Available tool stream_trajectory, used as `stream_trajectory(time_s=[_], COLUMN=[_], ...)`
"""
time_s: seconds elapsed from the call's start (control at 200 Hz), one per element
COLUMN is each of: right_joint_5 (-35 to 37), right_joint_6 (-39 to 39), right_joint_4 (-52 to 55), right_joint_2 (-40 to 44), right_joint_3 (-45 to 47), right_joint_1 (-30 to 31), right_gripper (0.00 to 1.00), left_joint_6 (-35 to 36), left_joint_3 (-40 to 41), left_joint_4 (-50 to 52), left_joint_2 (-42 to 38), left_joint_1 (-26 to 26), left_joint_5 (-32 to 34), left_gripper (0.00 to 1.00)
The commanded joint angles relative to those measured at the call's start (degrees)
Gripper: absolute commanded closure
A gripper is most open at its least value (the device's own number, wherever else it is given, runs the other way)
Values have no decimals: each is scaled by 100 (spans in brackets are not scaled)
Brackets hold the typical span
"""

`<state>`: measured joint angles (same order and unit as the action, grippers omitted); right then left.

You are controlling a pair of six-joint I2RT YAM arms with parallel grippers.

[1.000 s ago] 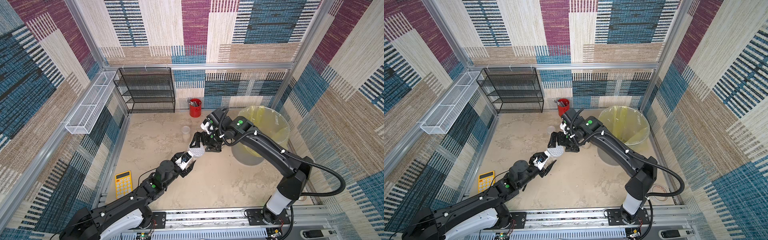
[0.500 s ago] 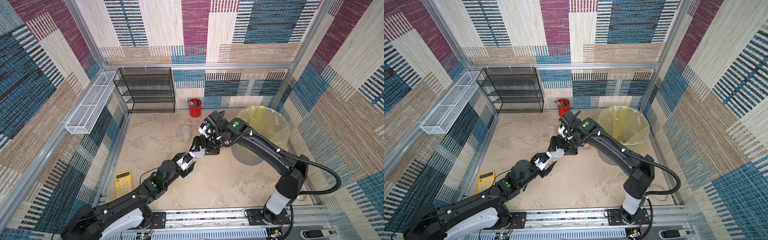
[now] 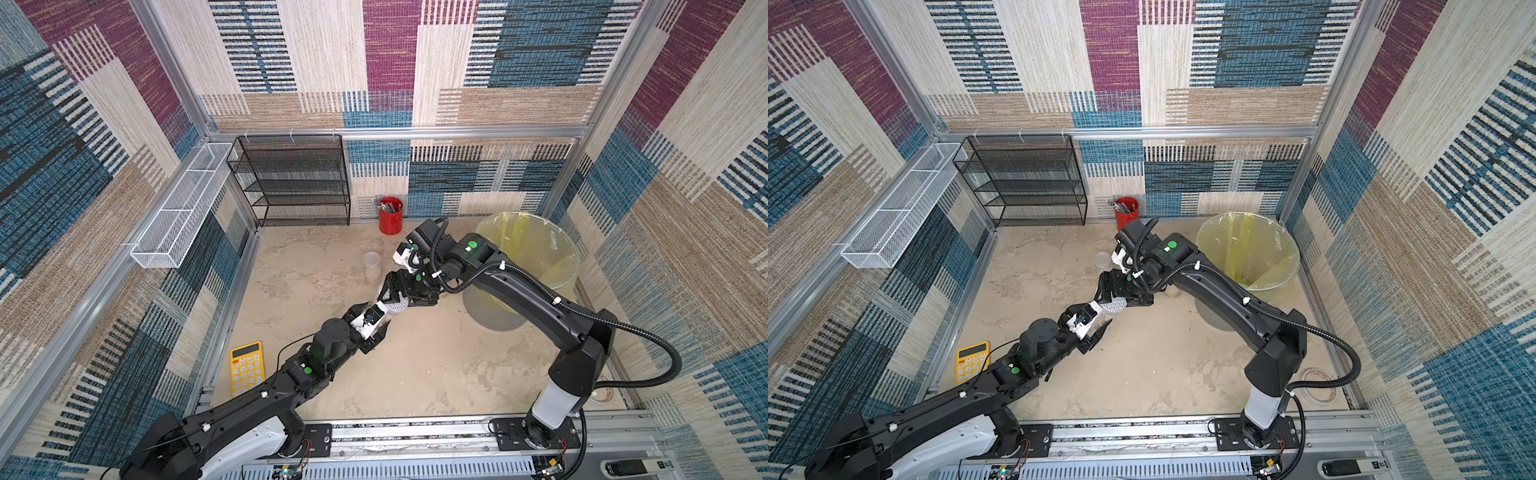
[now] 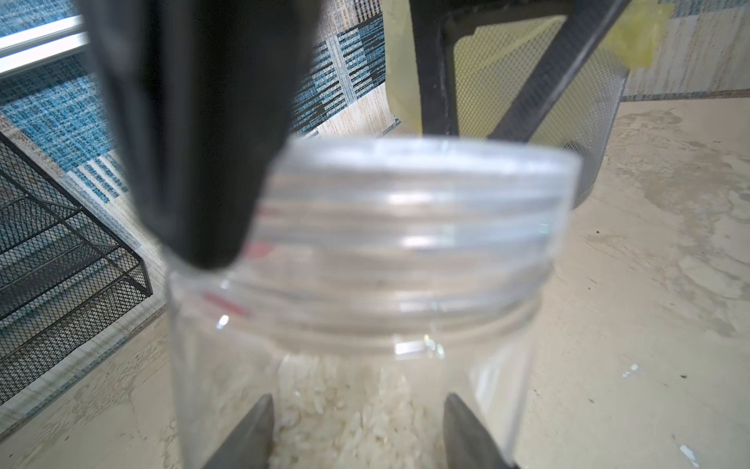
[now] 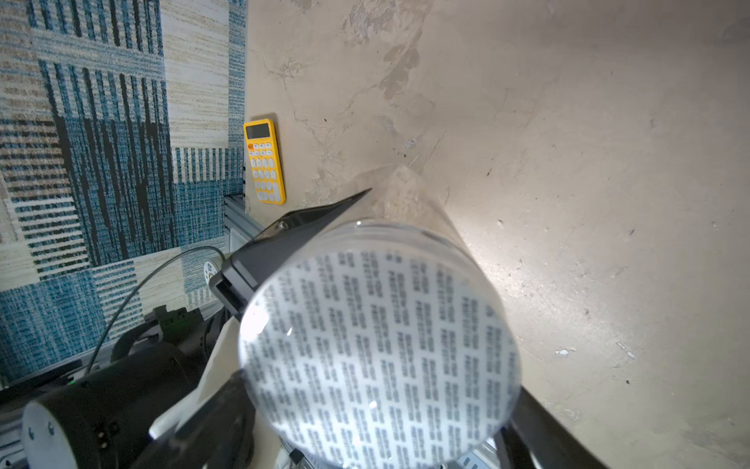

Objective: Empty moldy rice from jars
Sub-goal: Unscrew the lid from the jar.

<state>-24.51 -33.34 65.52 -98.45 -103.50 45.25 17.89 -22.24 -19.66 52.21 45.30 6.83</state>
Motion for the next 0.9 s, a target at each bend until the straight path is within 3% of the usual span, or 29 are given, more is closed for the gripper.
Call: stream_trajectory(time_s=[0.0,0.22,0.551,0.671,0.796,0.896], right_joint_5=[648,446,1000,1426,823,607], right_joint_6=[960,1870,3166,3396,3334,3136], right_joint_4=[-164,-619,-1110,-1079,-1276,-1260], right_joint_2=[170,351,249,268,557,807], right_joint_3=[246,347,310,276,441,649], right_joint_1=[-17,-25,-122,-122,-122,-127], right_gripper=[39,38,38,23,16,16], left_joint_6=[-320,-647,-737,-754,-689,-621], left_joint_3=[-35,122,52,70,95,127], left_joint_4=[-159,-3,297,262,191,119], left_joint_2=[-248,-727,-953,-958,-899,-893], left_joint_1=[5,-3,-3,-5,1,-3], left_joint_5=[-813,-1255,-1360,-1323,-1177,-1056], left_gripper=[67,67,67,68,69,70])
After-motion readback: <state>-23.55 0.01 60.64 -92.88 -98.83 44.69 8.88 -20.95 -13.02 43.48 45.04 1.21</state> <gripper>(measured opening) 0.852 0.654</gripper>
